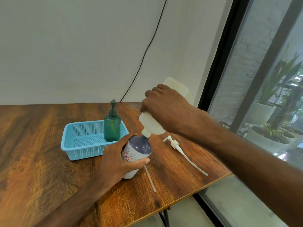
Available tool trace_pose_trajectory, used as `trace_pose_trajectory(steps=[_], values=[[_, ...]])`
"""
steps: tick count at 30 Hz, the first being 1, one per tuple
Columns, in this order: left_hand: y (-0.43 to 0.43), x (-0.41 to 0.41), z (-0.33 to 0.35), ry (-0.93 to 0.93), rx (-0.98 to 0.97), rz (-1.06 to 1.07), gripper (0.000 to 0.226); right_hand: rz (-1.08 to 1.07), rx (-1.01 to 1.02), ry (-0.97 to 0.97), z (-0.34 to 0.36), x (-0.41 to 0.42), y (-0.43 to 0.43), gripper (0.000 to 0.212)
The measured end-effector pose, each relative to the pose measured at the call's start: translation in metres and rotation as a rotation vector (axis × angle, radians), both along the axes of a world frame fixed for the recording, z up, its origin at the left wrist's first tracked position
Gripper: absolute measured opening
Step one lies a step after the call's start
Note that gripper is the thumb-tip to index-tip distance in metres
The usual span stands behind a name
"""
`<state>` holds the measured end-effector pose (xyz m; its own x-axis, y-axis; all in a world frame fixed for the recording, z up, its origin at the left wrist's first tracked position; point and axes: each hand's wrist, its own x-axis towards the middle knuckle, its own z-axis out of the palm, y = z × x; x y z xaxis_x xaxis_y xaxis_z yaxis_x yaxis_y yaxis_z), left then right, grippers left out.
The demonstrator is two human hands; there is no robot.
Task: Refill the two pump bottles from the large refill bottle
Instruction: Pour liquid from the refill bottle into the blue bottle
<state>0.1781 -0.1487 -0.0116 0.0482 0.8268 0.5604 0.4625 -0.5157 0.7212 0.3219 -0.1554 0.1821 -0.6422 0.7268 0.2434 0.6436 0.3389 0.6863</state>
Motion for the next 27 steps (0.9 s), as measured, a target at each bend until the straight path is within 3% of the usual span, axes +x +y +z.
trace_pose_trajectory(steps=[20, 25, 27], values=[[-0.001, 0.001, 0.003, -0.015, 0.007, 0.001, 0.074, -0.004, -0.051, 0.002, 0.002, 0.004, 0.002, 0.051], [0.001, 0.000, 0.000, -0.032, -0.011, -0.018, 0.078, -0.006, -0.224, 0.200, 0.002, 0.027, 0.012, 0.054], [0.001, -0.001, 0.000, -0.044, -0.018, -0.020, 0.077, -0.040, -0.342, 0.357, -0.002, 0.043, 0.017, 0.064]])
